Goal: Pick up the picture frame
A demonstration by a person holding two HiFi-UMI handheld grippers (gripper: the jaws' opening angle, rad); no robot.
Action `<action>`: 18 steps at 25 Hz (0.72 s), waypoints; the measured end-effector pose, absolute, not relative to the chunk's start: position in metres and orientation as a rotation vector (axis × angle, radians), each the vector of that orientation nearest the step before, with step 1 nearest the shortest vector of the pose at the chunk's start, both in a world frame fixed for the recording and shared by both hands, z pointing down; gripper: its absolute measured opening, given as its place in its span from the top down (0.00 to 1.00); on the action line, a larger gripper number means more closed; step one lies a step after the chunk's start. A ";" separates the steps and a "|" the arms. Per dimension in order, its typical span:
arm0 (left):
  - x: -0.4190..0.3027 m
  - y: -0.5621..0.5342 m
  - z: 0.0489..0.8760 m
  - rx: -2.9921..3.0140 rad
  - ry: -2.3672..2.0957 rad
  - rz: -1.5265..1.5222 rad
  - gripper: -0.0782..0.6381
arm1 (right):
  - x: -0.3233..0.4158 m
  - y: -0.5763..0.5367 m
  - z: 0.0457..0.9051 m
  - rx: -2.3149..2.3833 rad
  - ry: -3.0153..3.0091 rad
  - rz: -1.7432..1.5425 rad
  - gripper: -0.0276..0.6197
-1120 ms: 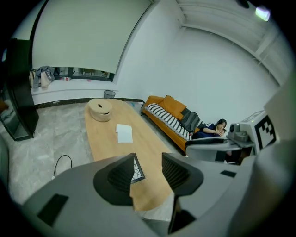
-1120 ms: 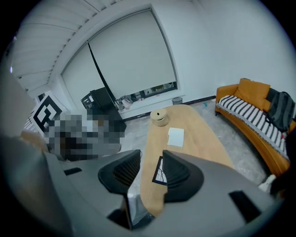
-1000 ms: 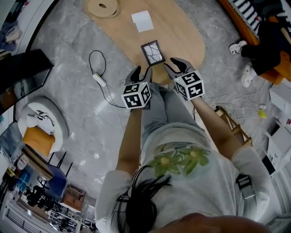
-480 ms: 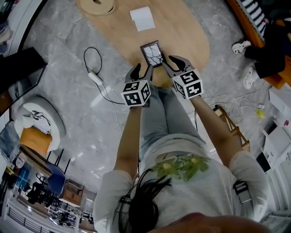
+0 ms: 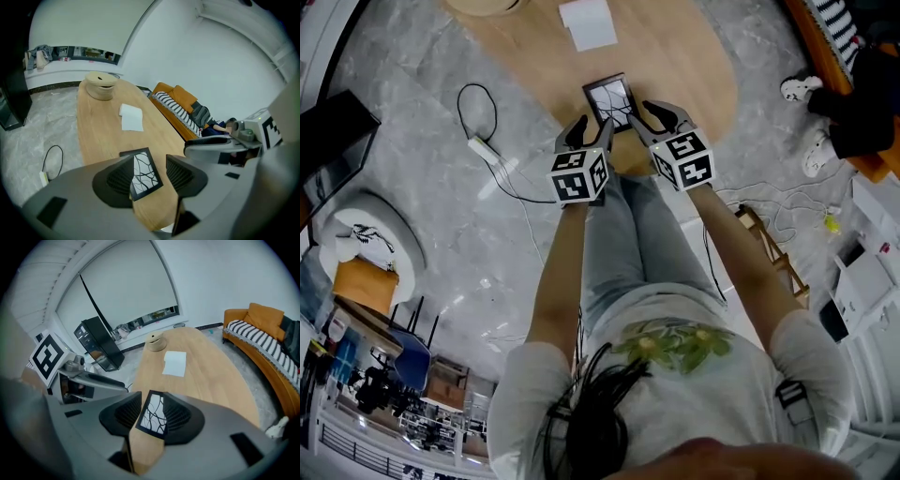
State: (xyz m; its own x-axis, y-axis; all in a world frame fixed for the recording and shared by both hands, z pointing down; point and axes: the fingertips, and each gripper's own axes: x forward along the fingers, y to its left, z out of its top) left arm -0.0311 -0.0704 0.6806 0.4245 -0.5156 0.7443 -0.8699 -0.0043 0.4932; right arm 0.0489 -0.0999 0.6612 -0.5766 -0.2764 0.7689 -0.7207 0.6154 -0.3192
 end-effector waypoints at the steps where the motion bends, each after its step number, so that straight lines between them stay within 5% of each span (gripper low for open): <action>1: -0.031 -0.071 0.685 1.654 -1.230 0.434 0.60 | 0.048 -0.100 0.666 0.771 -2.141 0.824 0.73; 18: -0.032 -0.069 0.746 1.566 -1.221 0.534 0.60 | 0.049 -0.097 0.728 0.701 -2.019 0.864 0.72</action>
State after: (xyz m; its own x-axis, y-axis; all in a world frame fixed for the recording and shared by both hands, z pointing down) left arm -0.0318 -0.0694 0.7461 0.3835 -0.4337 0.8153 -0.8932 0.0502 0.4469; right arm 0.0489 -0.0968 0.7281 -0.5157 -0.1669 0.8404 -0.7230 0.6111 -0.3223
